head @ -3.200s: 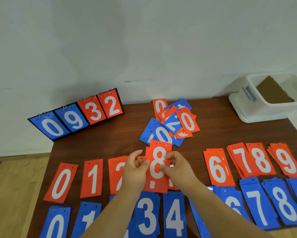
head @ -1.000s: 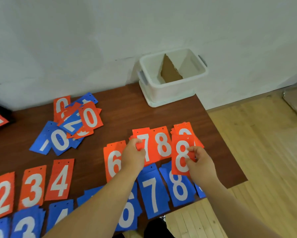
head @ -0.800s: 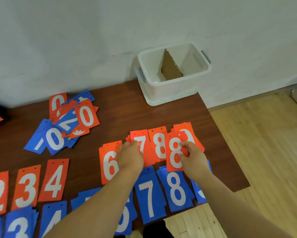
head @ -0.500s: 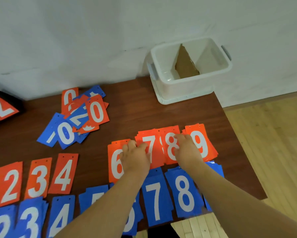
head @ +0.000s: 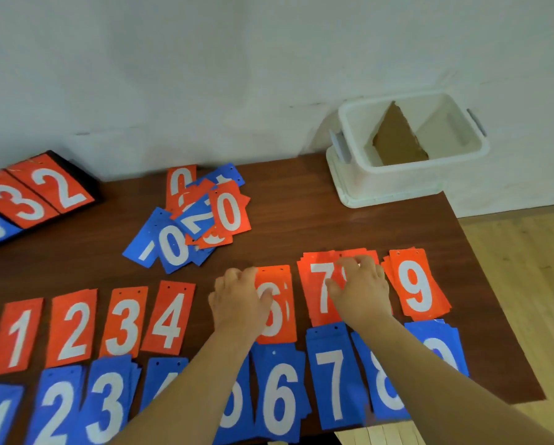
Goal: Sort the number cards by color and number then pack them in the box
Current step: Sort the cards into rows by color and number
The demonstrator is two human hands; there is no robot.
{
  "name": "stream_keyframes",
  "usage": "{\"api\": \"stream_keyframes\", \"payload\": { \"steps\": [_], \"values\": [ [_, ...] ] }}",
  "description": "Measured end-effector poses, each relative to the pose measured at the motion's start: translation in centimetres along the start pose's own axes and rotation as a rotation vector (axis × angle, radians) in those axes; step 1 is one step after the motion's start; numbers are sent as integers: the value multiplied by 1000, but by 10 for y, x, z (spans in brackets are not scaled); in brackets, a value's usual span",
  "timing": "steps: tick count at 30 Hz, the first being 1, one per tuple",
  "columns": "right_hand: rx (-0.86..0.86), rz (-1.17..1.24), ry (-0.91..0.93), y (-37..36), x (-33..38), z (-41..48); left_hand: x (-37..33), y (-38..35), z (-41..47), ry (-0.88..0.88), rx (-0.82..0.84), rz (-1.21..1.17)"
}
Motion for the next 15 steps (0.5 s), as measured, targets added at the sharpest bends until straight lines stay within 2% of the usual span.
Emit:
{"api": "stream_keyframes", "payload": {
  "steps": [6,9,15],
  "values": [
    [74,142,55,-26,107,12,138,71,35,163,-79,-18],
    [82,178,26,-44,154,24,199,96,61,220,-87,-38],
    [44,204,-36,-73,216,67,264,114,127,226,-13,-102]
  ]
}}
Point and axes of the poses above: each hand's wrist, its own z-axis towards the middle knuckle, its own y-axis out of the back of the hand, x = y × z, the point moved 9 cm from there along z, towards the middle knuckle, and after that the axes turned 1 degree about -z, right-handed, at the moved point
